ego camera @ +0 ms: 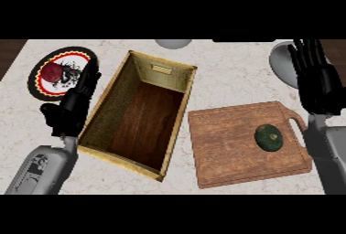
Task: Pick the squash from the cutting board and place it in the basket
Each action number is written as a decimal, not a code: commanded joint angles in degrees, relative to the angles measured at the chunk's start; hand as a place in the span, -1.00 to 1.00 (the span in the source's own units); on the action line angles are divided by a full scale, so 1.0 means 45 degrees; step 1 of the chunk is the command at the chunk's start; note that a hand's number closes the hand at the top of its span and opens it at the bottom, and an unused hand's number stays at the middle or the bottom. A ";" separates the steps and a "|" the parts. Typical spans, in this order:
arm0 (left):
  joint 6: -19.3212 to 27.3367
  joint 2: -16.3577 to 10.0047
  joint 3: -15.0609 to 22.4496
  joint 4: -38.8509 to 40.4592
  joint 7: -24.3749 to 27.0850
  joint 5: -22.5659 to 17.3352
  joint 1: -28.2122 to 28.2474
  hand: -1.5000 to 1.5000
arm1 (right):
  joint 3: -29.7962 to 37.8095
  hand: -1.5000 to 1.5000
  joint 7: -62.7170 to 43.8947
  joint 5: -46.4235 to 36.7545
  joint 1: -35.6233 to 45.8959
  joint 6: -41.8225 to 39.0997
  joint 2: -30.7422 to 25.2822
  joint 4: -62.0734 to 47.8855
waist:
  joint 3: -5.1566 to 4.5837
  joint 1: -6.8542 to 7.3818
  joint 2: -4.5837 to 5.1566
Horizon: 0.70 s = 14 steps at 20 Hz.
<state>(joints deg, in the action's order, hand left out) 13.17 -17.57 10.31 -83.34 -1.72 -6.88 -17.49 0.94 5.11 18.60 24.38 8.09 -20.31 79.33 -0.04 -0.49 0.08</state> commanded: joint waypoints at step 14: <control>-0.1616 -0.2219 -0.0953 -0.0389 0.0586 0.0703 0.0608 0.00 | -0.4539 -1.00 -0.0401 -0.3687 0.0452 0.5996 0.4468 0.0116 | -0.0025 0.0111 -0.0087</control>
<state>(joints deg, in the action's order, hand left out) 7.48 -25.84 7.91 -86.45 -0.05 -3.25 -14.71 -13.78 7.07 11.34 25.31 23.85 -3.25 78.75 0.07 0.74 -0.24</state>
